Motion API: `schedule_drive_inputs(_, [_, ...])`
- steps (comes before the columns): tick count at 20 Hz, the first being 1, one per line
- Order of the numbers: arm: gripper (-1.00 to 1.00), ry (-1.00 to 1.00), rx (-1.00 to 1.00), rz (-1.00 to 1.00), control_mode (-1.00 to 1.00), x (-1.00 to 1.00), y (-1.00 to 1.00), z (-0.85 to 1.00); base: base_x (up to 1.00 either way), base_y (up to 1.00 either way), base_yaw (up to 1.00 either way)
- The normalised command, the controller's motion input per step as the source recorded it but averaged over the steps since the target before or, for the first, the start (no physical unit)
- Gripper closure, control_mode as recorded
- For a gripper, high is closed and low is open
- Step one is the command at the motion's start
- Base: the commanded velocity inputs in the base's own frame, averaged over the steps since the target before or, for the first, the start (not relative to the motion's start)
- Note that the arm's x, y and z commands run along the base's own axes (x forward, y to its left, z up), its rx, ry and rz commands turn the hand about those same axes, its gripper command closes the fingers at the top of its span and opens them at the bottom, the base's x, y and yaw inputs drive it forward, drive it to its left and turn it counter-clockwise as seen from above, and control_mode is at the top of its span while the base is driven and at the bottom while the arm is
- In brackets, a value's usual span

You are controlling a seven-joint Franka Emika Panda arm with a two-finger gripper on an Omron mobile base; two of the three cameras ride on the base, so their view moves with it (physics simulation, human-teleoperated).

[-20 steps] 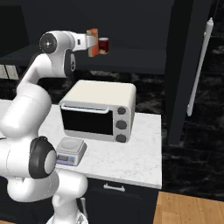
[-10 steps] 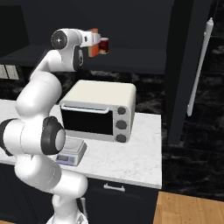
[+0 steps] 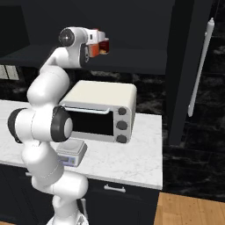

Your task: Pick the boxed food and place it on the digital scale for weighing, and close the cabinet.

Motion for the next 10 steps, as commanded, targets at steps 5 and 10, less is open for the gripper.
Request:
schedule_drive_inputs(5, [1.0,0.0,0.0,0.0,-1.0,0.45,-0.04,0.0,0.0,0.0,0.0])
schedule_drive_inputs(10, [1.0,0.0,0.0,0.0,-1.0,0.19,-0.07,0.0,0.0,0.0,0.0])
